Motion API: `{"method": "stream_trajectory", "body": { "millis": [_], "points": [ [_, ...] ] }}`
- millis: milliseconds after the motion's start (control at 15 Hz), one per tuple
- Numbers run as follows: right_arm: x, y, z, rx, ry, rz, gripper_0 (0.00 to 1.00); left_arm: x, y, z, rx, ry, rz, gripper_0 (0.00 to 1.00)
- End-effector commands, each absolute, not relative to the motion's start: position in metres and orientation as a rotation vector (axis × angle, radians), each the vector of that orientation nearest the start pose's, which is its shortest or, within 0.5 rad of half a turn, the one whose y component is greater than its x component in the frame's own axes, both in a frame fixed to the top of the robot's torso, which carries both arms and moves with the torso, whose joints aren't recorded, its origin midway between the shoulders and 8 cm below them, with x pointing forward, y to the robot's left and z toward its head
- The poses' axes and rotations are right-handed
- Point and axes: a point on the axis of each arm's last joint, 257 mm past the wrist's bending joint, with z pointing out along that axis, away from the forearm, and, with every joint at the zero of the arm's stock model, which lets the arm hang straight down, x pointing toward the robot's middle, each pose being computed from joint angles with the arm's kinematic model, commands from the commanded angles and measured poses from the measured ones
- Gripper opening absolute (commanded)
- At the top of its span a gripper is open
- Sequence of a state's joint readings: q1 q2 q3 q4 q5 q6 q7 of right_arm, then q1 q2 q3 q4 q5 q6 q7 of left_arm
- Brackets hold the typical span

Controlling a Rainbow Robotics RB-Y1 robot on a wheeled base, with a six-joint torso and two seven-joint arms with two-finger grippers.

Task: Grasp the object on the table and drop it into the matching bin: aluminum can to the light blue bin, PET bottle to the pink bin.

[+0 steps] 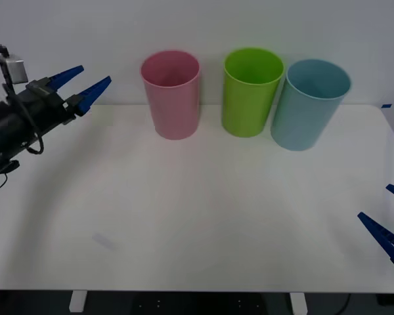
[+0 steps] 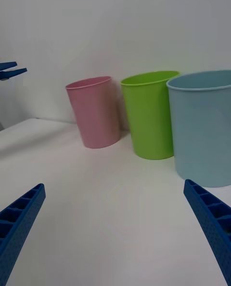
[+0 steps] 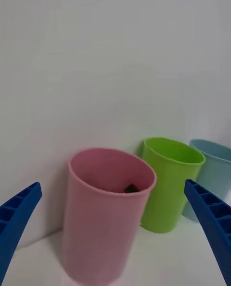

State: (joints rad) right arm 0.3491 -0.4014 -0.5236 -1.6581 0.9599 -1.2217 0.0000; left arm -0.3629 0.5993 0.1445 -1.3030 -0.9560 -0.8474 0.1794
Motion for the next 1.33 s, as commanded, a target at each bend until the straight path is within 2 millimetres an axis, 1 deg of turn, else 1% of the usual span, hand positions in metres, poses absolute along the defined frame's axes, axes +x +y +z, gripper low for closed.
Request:
{"method": "stream_trajectory", "body": {
  "millis": [67, 200, 267, 400, 467, 600, 667, 800, 933, 1067, 1333],
  "points": [
    [0.342, -0.330, -0.169, -0.465, 1.441, 0.567, 1.00, 0.526, 0.293, -0.058, 0.421, 1.338, -0.624, 1.00],
    [0.342, -0.330, -0.169, -0.465, 1.441, 0.567, 1.00, 0.499, 0.312, -0.064, 0.414, 1.340, -0.585, 1.00],
    [0.342, -0.330, -0.169, -0.465, 1.441, 0.567, 1.00, 0.483, 0.324, -0.069, 0.407, 1.347, -0.563, 1.00],
    [0.342, -0.330, -0.169, -0.465, 1.441, 0.567, 1.00, 0.460, 0.343, -0.077, 0.412, 1.354, -0.520, 1.00],
    [0.342, -0.330, -0.169, -0.465, 1.441, 0.567, 1.00, 0.446, 0.353, -0.085, 0.427, 1.359, -0.497, 1.00],
    [0.342, -0.330, -0.169, -0.465, 1.441, 0.567, 1.00, 0.426, 0.367, -0.098, 0.456, 1.379, -0.460, 1.00],
    [0.342, -0.330, -0.169, -0.465, 1.441, 0.567, 1.00, 0.412, 0.373, -0.105, 0.468, 1.394, -0.456, 1.00],
    [0.342, -0.330, -0.169, -0.465, 1.441, 0.567, 1.00, 0.393, 0.381, -0.116, 0.487, 1.420, -0.456, 1.00],
    [0.342, -0.330, -0.169, -0.465, 1.441, 0.567, 1.00, 0.375, 0.391, -0.129, 0.514, 1.445, -0.418, 1.00],
    [0.342, -0.330, -0.169, -0.465, 1.441, 0.567, 1.00, 0.363, 0.393, -0.137, 0.514, 1.463, -0.427, 1.00],
    [0.342, -0.330, -0.169, -0.465, 1.441, 0.567, 1.00, 0.348, 0.395, -0.151, 0.505, 1.495, -0.441, 1.00]
  ]
}}
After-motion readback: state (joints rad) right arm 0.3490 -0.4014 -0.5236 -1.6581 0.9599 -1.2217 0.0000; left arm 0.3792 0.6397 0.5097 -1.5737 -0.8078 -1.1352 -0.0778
